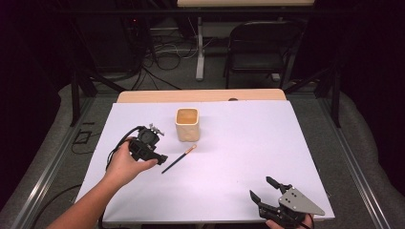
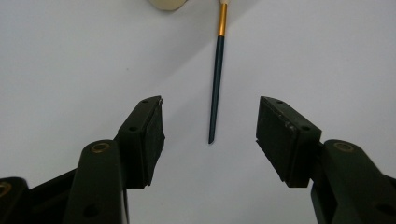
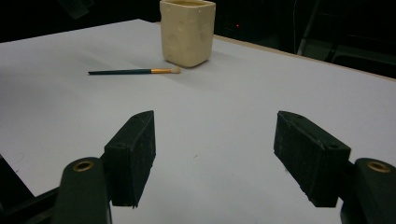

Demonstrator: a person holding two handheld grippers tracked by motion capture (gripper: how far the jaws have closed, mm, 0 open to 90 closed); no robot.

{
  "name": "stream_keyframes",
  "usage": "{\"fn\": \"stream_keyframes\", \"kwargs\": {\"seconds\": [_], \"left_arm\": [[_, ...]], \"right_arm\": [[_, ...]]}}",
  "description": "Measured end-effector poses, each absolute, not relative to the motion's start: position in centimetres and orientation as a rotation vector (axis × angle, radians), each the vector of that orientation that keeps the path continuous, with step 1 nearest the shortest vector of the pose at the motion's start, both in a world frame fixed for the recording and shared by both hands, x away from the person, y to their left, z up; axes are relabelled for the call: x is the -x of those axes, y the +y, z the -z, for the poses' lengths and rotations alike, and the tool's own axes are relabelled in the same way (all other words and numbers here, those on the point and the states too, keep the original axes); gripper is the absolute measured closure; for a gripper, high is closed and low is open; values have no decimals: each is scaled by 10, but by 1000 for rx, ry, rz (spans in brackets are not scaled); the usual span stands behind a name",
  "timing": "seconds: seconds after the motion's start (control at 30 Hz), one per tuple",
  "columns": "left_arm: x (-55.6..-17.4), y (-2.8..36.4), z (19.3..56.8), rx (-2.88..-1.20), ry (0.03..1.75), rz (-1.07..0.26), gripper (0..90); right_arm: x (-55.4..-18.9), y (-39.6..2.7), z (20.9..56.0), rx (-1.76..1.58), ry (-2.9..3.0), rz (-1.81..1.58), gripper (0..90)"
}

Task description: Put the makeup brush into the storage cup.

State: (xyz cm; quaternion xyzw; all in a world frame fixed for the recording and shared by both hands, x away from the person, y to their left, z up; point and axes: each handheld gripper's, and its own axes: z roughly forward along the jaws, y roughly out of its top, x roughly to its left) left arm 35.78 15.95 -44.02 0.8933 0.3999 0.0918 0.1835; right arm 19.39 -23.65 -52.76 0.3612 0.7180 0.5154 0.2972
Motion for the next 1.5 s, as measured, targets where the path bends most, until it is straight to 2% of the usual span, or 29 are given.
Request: {"fn": "stream_keyframes", "kwargs": {"seconds": [0.83,1.5], "left_arm": [[-385,140,450,-2633,1180,-183,415],[-398,129,468,-2696,1180,-173,426]], "right_arm": [[-194,-236,528,-953,1916,-1374,292],[-194,-236,528,-957,1916,-1381,292]]}}
